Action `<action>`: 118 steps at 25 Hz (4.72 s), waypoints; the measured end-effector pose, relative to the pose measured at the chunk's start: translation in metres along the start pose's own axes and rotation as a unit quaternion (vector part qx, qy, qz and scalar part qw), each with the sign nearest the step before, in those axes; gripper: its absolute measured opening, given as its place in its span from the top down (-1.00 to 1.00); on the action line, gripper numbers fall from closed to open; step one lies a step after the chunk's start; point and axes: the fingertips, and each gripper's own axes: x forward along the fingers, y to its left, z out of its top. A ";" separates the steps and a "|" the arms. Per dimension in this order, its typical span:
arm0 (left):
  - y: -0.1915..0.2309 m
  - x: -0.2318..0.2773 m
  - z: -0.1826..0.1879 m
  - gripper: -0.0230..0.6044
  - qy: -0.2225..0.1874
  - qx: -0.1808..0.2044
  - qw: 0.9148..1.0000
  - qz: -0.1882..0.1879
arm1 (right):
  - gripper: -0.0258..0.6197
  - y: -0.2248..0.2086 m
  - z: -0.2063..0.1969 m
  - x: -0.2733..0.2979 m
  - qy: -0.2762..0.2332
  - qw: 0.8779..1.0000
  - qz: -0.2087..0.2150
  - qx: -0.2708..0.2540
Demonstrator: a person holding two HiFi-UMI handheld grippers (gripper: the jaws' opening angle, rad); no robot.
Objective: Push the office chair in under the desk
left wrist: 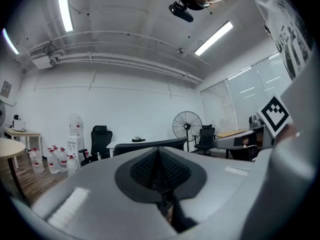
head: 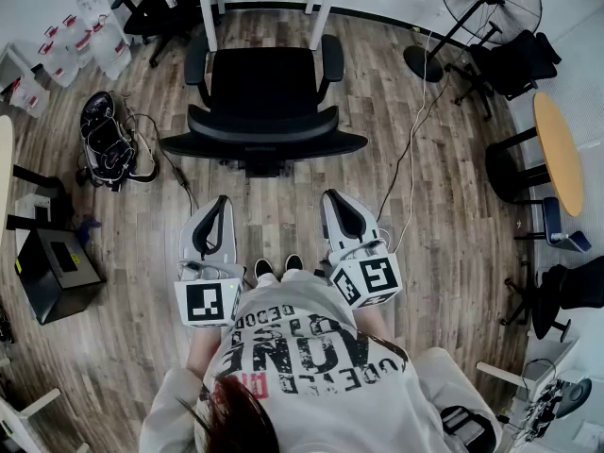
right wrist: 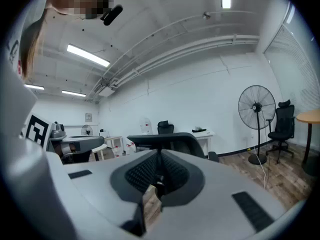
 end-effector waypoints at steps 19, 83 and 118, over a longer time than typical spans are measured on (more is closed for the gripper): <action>0.005 -0.006 0.001 0.89 -0.004 -0.004 1.000 0.008 | 0.82 0.010 0.007 0.002 -0.016 0.999 0.029 0.022; 0.064 0.094 -0.078 0.86 0.150 0.144 0.975 -0.082 | 0.82 -0.085 -0.041 0.077 0.112 0.988 0.048 -0.100; 0.101 0.123 -0.180 0.34 0.316 0.416 0.825 -0.216 | 0.37 -0.125 -0.108 0.110 0.314 0.841 0.087 -0.432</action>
